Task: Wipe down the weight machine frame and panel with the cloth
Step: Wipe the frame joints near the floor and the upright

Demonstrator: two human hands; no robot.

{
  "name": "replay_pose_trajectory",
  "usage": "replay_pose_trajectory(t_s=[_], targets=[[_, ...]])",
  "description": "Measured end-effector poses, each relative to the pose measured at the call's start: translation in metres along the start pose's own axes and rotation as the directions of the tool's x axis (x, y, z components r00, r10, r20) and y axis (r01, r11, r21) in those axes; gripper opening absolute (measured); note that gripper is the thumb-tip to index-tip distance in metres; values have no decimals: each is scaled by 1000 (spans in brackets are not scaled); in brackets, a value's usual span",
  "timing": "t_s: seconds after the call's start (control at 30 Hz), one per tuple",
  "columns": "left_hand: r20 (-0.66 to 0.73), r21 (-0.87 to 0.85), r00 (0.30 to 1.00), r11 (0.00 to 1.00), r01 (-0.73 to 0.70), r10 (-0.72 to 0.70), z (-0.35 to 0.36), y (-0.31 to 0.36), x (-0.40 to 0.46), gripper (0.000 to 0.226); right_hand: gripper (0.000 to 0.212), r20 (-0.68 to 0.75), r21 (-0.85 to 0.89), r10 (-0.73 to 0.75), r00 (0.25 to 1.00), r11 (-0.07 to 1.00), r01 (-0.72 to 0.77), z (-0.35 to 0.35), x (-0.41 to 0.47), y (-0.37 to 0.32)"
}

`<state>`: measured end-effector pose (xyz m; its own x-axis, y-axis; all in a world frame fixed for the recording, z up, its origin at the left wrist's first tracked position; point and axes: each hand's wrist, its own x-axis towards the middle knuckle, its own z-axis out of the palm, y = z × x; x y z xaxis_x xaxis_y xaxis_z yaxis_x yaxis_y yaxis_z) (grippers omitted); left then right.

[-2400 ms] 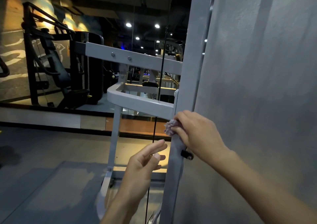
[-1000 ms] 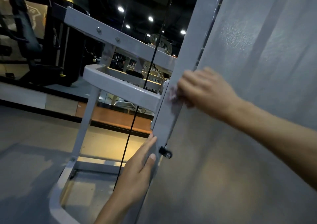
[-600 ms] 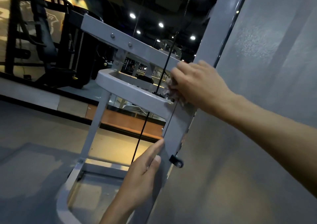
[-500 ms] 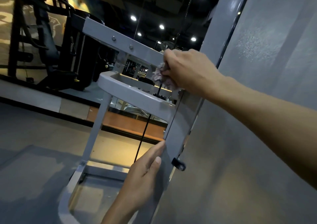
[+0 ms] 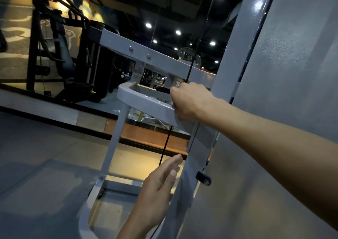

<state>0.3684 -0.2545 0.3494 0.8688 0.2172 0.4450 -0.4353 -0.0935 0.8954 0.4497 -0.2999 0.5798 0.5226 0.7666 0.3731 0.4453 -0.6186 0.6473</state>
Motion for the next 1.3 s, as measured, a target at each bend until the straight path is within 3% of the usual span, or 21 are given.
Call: replay_pose_trajectory(t_s=[0.27,0.47,0.6,0.73,0.83,1.07,1.3], targets=[[-50,-17,999,1000,-4,3,-18,0,1,45,28,40,235,178,983,955,-183,21,-4,-22],[-117,-4,993,1000,-13,13,-42,0,2,45,29,5,412,145,989,901,-134,45,39,-47],[-203,-22,979,1000,11,-15,-62,-1,4,45,41,-88,372,52,995,928,-16,54,45,-53],[-221,-15,975,1000,28,-30,-69,0,6,41,48,-33,238,93,995,968,-83,51,-1,-28],[-212,-14,977,999,32,-34,-67,4,4,42,46,-79,106,114,990,989,-105,48,-37,-20],[-200,12,980,1000,16,-13,-68,8,2,41,37,-106,198,191,976,966,-168,48,11,-58],[-145,40,989,999,16,-10,-52,12,0,40,37,-198,222,28,980,975,17,38,-28,-31]])
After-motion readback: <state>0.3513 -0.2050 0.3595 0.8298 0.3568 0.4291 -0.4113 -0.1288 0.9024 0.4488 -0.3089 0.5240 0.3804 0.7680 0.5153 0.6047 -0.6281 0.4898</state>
